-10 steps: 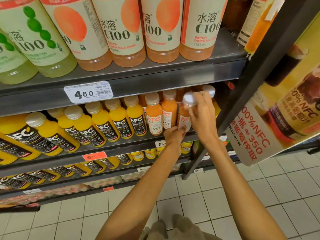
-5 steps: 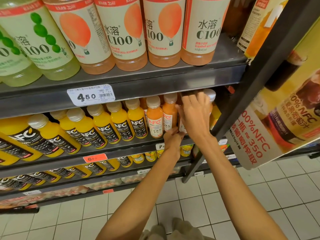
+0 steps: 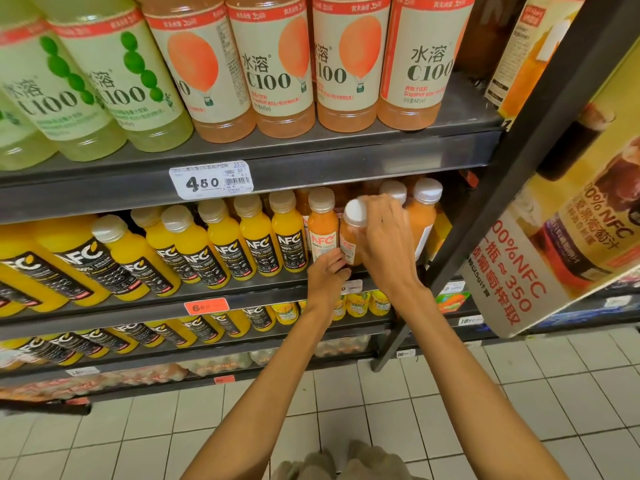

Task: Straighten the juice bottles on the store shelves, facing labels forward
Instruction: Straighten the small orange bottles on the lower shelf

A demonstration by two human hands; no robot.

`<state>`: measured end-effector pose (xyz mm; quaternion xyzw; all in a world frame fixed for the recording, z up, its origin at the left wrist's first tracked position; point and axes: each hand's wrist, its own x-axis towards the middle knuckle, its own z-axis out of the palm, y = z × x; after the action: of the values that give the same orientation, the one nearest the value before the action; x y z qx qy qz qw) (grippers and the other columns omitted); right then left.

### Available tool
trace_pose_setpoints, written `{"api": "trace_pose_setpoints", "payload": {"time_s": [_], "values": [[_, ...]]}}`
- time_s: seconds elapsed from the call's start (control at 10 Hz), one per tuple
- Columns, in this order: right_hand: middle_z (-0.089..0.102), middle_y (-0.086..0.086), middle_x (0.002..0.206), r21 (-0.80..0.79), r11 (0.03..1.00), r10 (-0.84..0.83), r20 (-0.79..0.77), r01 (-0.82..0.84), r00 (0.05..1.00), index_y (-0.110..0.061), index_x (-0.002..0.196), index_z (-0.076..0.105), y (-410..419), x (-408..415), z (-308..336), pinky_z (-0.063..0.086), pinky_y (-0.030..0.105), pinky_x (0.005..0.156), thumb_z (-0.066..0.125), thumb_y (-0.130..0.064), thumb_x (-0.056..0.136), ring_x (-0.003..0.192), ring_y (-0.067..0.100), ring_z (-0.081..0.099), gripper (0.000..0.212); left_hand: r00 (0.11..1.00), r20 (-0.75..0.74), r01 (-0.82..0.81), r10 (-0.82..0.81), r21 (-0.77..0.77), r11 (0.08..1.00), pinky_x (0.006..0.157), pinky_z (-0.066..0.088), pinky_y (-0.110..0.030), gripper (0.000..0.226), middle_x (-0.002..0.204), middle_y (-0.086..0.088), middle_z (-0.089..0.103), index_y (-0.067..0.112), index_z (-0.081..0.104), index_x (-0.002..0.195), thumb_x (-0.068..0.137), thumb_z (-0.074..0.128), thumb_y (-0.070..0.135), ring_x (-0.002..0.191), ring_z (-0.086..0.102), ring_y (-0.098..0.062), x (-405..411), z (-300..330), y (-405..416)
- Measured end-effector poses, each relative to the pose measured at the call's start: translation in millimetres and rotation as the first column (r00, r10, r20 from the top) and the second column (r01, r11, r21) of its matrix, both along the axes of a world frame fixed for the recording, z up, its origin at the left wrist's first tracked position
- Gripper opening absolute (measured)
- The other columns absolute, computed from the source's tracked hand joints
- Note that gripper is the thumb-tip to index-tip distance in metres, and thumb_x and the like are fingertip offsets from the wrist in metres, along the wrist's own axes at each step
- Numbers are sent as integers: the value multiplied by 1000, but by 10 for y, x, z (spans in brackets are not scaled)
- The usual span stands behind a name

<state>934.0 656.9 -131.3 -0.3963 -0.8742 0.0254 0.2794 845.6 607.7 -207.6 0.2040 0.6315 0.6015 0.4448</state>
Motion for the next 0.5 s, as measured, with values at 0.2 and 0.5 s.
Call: {"api": "trace_pose_setpoints", "payload": {"time_s": [0.2,0.5], "values": [[55,18,124,-268,953,38,-365,-144,930,1,126,51,-240,158,109,37,35,98,54,-13,92,116,29,50,37,964,-203,174,-171,-3,985,106,40,-43,63,141,-10,46,4,44,136,79,69,-8,130,44,-24,-1,42,-211],[66,-4,102,-579,662,-247,-768,-476,590,-18,123,51,-380,341,293,54,18,70,65,-20,88,87,3,66,38,928,-161,345,-336,37,938,75,54,-17,36,112,9,67,31,58,112,78,68,39,96,67,-2,136,247,-944]]}}
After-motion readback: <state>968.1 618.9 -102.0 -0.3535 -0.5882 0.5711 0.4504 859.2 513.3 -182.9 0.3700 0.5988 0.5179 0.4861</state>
